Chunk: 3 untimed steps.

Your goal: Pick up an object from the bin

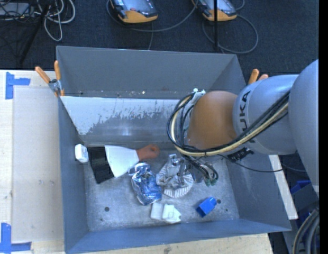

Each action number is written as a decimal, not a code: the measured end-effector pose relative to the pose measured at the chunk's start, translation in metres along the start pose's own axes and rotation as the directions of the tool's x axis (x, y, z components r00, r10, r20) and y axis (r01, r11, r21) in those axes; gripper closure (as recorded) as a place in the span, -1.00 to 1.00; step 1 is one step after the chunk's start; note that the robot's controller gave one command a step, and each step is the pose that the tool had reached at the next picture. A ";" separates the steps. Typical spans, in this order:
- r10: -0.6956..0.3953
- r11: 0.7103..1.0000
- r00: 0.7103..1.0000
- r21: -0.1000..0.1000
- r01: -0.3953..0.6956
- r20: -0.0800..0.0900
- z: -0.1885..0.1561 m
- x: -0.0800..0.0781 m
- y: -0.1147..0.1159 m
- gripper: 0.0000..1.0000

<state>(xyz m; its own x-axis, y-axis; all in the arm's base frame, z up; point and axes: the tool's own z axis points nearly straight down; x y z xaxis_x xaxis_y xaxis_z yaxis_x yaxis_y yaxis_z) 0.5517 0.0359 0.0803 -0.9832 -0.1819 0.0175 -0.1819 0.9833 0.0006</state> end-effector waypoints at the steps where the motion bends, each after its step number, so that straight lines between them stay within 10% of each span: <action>1: 0.000 1.000 1.000 0.000 0.000 0.004 0.000 -0.001 0.000 1.00; 2: -0.033 0.999 0.998 0.006 0.033 0.060 -0.001 0.029 0.001 1.00; 3: -0.105 0.995 0.993 0.004 0.104 0.049 0.001 0.061 -0.011 1.00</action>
Offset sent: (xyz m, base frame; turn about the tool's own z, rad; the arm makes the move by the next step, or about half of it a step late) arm -0.0674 -0.0104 -0.0103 -0.0595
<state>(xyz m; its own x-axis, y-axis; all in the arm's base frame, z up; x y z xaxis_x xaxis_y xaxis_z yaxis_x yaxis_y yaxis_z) 0.4933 0.0138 0.0804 -0.9584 -0.2836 -0.0313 -0.2837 0.9589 -0.0019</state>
